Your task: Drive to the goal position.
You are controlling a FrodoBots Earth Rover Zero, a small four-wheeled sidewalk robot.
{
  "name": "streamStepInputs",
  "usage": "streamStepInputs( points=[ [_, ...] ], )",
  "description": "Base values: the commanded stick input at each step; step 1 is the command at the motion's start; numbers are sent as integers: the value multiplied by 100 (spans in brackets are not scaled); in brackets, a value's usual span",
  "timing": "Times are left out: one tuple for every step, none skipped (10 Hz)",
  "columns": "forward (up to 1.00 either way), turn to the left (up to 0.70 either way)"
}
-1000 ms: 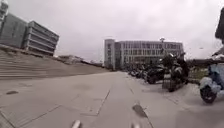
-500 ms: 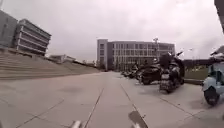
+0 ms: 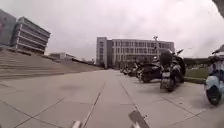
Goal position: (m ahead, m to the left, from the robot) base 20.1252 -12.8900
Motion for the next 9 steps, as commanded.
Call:
streamStepInputs(
  points=[
    [7, 0],
    [7, 0],
    [7, 0],
    [7, 0],
    [7, 0],
    [7, 0],
    [7, 0],
    [7, 0],
    [7, 0]
  ],
)
